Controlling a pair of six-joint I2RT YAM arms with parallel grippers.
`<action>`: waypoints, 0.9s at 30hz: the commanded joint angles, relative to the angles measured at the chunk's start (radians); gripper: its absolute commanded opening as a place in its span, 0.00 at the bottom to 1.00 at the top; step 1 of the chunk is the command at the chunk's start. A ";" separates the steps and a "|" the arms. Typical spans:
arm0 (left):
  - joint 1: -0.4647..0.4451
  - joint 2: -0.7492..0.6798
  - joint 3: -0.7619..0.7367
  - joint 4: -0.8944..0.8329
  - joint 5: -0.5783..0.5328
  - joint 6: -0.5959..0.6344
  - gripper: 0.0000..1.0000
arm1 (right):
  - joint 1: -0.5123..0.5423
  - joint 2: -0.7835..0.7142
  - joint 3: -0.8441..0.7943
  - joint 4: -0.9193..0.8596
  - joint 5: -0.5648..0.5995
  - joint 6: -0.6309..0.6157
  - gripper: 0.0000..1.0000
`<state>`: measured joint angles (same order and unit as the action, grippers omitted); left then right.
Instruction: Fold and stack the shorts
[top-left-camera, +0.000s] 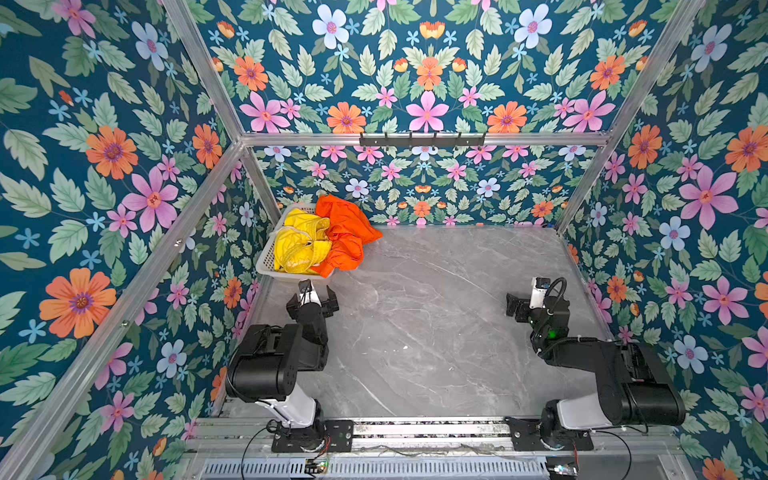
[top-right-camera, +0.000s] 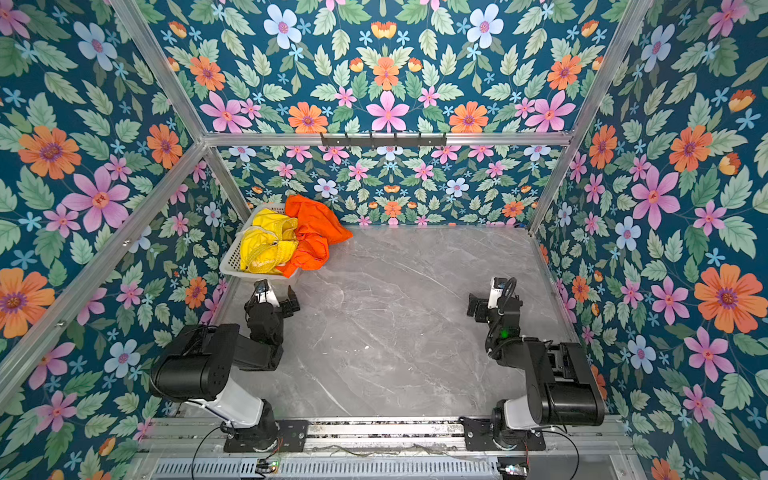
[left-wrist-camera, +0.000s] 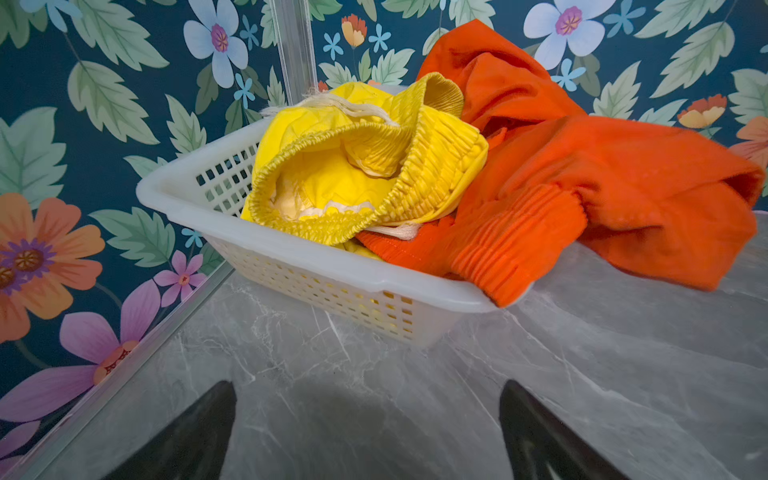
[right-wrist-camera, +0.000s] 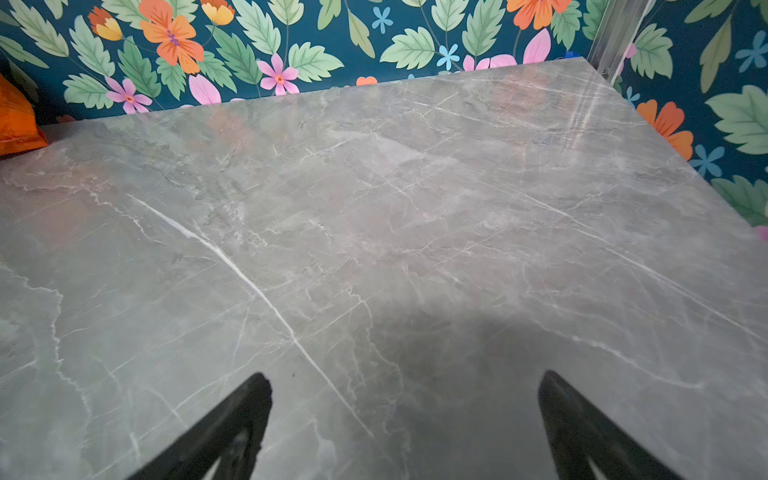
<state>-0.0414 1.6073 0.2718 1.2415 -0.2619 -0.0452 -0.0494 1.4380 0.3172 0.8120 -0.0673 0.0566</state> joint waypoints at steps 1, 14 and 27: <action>0.000 -0.001 -0.002 0.017 0.004 0.004 1.00 | 0.001 -0.001 0.000 0.051 0.008 -0.005 0.99; 0.000 -0.001 0.000 0.016 0.004 0.004 1.00 | 0.000 0.001 0.000 0.049 0.003 -0.002 0.99; -0.027 -0.388 0.014 -0.316 0.067 0.056 0.83 | -0.002 -0.119 0.048 -0.128 0.015 0.009 0.99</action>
<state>-0.0654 1.3434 0.2649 1.0950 -0.2195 -0.0147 -0.0532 1.3857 0.3298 0.7570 -0.0677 0.0582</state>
